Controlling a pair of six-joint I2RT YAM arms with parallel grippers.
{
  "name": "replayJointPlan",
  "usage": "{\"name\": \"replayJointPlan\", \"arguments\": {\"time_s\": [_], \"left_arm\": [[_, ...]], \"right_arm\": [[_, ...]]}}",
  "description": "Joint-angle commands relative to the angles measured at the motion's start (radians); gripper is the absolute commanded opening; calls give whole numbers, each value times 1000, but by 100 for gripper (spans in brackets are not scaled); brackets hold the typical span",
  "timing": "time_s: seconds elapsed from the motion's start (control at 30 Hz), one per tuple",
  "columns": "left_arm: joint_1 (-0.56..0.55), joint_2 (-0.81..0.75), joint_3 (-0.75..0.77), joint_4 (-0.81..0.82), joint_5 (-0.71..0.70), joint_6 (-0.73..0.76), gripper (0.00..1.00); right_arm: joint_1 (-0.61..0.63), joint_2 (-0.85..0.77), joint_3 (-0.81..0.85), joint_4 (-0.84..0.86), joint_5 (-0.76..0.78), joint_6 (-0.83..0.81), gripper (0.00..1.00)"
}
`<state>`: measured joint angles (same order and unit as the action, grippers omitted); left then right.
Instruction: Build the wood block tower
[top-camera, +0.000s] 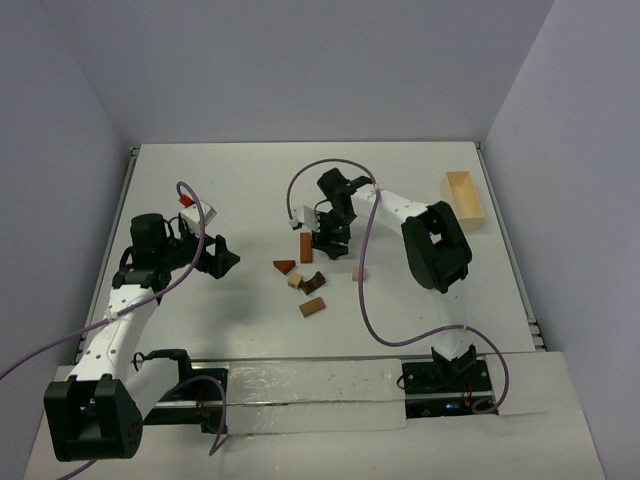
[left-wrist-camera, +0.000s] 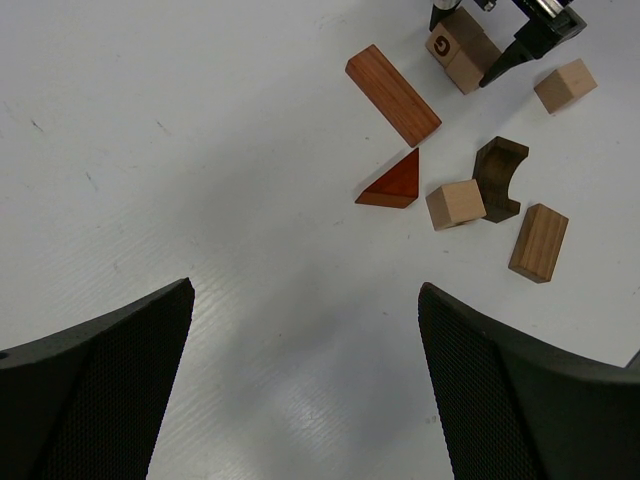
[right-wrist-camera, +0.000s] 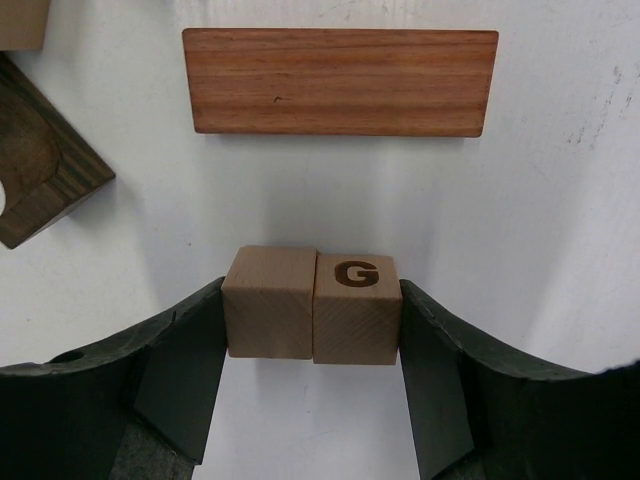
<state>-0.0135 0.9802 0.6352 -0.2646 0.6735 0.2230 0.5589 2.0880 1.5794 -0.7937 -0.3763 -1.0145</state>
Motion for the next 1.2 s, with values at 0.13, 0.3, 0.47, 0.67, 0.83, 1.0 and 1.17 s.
{"name": "replayJointPlan", "arguments": {"time_s": [0.13, 0.3, 0.47, 0.67, 0.83, 1.0, 1.17], "left_arm": [[-6, -2, 16, 28, 21, 1, 99], [3, 39, 54, -1, -7, -22, 99], [68, 65, 78, -7, 26, -50, 99], [126, 92, 86, -14, 69, -58, 99], [132, 89, 80, -3, 66, -63, 99], [132, 90, 77, -2, 64, -60, 99], [132, 92, 72, 7, 63, -63, 99]], "right_arm": [[23, -10, 245, -211, -41, -46, 24], [60, 34, 385, -270, -39, -45, 20], [91, 46, 361, -230, -36, -31, 19], [122, 76, 348, -196, -30, -12, 19], [140, 110, 353, -170, -14, 6, 19], [142, 138, 354, -153, 22, 32, 19], [142, 142, 328, -128, 39, 48, 18]]}}
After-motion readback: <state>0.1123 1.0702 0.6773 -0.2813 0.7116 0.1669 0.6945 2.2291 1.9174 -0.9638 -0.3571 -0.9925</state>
